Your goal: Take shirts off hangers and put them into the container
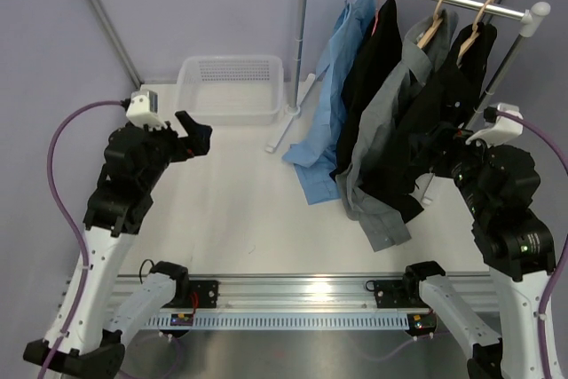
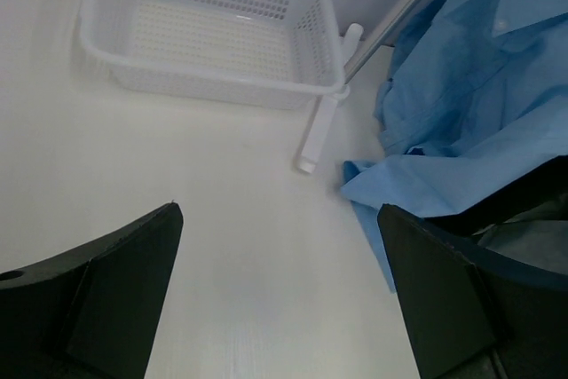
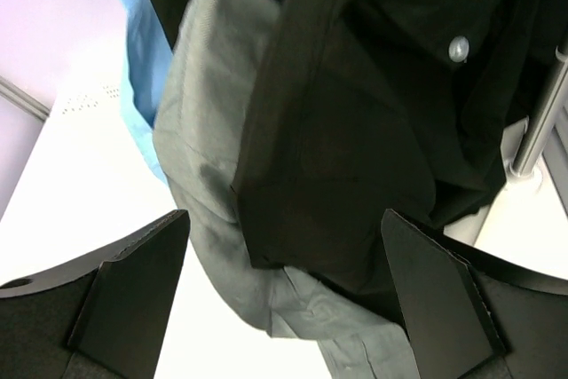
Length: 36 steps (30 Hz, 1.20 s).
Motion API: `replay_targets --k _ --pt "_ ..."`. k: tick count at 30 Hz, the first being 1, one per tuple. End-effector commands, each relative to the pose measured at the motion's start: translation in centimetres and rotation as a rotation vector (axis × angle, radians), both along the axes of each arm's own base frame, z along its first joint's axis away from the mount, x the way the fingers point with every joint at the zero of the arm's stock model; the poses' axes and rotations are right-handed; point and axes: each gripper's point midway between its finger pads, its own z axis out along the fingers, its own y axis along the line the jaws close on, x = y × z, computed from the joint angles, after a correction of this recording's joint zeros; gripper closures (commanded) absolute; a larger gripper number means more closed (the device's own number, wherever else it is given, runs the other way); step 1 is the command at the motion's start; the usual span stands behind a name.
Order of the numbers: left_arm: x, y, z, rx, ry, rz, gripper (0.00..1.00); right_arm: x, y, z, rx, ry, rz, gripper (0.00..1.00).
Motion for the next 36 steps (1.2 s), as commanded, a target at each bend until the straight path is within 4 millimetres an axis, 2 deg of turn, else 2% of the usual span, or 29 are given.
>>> replay_targets --k 1,2,3,4,5,7,8,10,11,12,13,16,19,23,27,31,36 --pt "2.3 -4.1 7.7 -0.108 -0.12 -0.154 0.01 -1.3 0.3 -0.7 0.006 0.0 0.028 0.01" --pt "4.1 -6.0 6.9 -0.1 -0.07 -0.192 0.01 -1.9 0.0 -0.4 0.001 -0.022 0.019 0.01" --pt "4.8 -7.2 7.6 -0.091 -0.07 -0.214 0.01 -2.2 -0.3 -0.5 0.001 -0.033 0.005 0.01" --pt "5.0 -9.3 8.2 -0.082 -0.071 -0.264 0.01 -2.2 -0.4 -1.0 0.0 -0.031 0.001 0.0" --pt "6.7 -10.9 9.4 -0.072 -0.079 -0.282 0.01 -3.0 -0.6 -0.3 0.009 -0.077 0.0 0.01" --pt "7.8 -13.5 10.6 -0.057 -0.092 -0.337 0.01 -3.3 -0.6 -0.8 0.014 -0.09 0.0 0.0" --pt "9.3 -15.2 11.0 -0.068 -0.082 -0.376 0.01 -3.8 -0.7 -0.5 0.023 -0.116 0.003 0.01" --pt "10.2 -17.3 11.2 -0.066 -0.081 -0.406 0.01 -3.9 -0.6 -1.1 0.029 -0.119 0.01 0.01" --pt "11.1 -17.7 11.4 -0.034 -0.095 -0.374 0.01 -4.3 -0.4 -0.9 0.039 -0.142 0.022 0.0" --pt "12.5 -19.1 11.8 0.027 -0.129 -0.381 0.01 -4.2 -0.3 -1.4 0.04 -0.136 0.028 0.0" --pt "12.3 -20.8 12.1 0.057 -0.148 -0.402 0.01 -4.4 -0.2 -1.4 0.044 -0.146 0.034 0.0" --pt "14.2 -24.7 12.1 0.118 -0.188 -0.447 0.01 -4.7 0.3 -1.9 0.056 -0.138 0.059 0.01" --pt "16.1 -27.4 11.0 0.146 -0.198 -0.47 0.01 -5.0 0.8 -2.5 0.062 -0.123 0.093 0.01" --pt "18.1 -29.3 9.5 0.159 -0.226 -0.47 0.03 -5.0 1.1 -3.5 0.064 -0.093 0.106 0.0" --pt "20.2 -30.1 7.8 0.18 -0.241 -0.435 0.14 -5.0 1.2 -4.1 0.066 -0.077 0.111 0.01" --pt "21.4 -31.1 6.8 0.18 -0.258 -0.43 0.31 -5.1 1.2 -4.9 0.064 -0.062 0.111 0.01" --pt "21.9 -31.4 6.7 0.183 -0.278 -0.429 0.53 -5.2 1.2 -5.4 0.063 -0.051 0.11 0.01"
